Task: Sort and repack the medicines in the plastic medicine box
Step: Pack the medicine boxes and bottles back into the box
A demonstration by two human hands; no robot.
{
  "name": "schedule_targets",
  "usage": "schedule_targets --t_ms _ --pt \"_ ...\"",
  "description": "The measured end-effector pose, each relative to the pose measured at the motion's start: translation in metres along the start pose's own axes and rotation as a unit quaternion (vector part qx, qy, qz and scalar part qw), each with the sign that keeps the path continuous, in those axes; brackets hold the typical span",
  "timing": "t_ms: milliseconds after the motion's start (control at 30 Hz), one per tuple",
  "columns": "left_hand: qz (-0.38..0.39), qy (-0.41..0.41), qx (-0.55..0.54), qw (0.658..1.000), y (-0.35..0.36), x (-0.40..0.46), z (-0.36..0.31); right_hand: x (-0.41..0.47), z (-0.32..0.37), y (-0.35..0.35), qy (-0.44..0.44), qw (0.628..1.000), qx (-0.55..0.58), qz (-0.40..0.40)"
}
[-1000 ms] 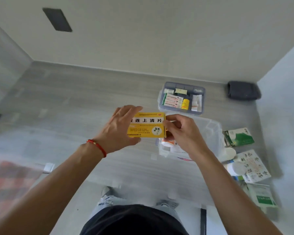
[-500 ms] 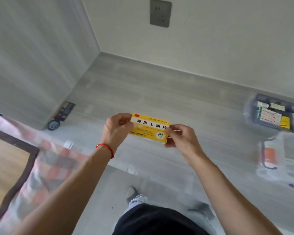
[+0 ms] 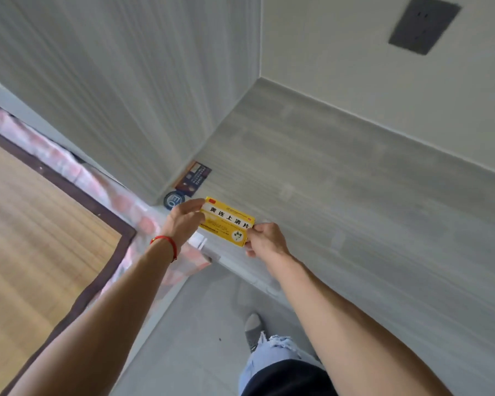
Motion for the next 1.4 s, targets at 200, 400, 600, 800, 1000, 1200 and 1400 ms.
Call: schedule_targets --t_ms 200,400,600,800,1000,1200,1400 --pt "0.026 -0.018 -0.1 0.995 -0.022 0.029 -0.001 0.023 0.013 0.021 0.0 1.0 0.011 0.008" --pt "0.02 -0.029 -0.155 0.987 -0.026 0.033 0.013 0.02 0.012 0.022 -0.011 0.999 0.026 0.025" --pt "-0.084 0.054 0.112 0.989 -0.02 0.008 -0.006 0.004 0.012 0.006 -0.036 0.999 0.037 0.004" --pt "-0.113 0.212 0.206 0.949 0.046 -0.029 -0.051 -0.016 0.002 -0.031 -0.076 0.996 0.046 -0.018" --pt "0.025 0.282 0.258 0.924 0.161 -0.056 -0.101 -0.081 -0.003 -0.1 -0.143 0.983 -0.049 -0.101" --pt "0.109 0.336 0.321 0.879 0.277 -0.105 -0.135 -0.157 -0.04 -0.201 -0.211 0.942 -0.16 -0.204" --pt "0.19 0.312 0.278 0.888 0.422 -0.166 -0.148 -0.253 -0.128 -0.316 -0.227 0.923 -0.142 -0.276"
Point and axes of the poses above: each hand's wrist, its own x-axis towards the middle knuckle, its own y-axis out of the palm, z = x × y, the point moved 4 cm from there along x, towards the middle knuckle, and after that the axes turned 13 degrees about z, right-handed, at the moved point
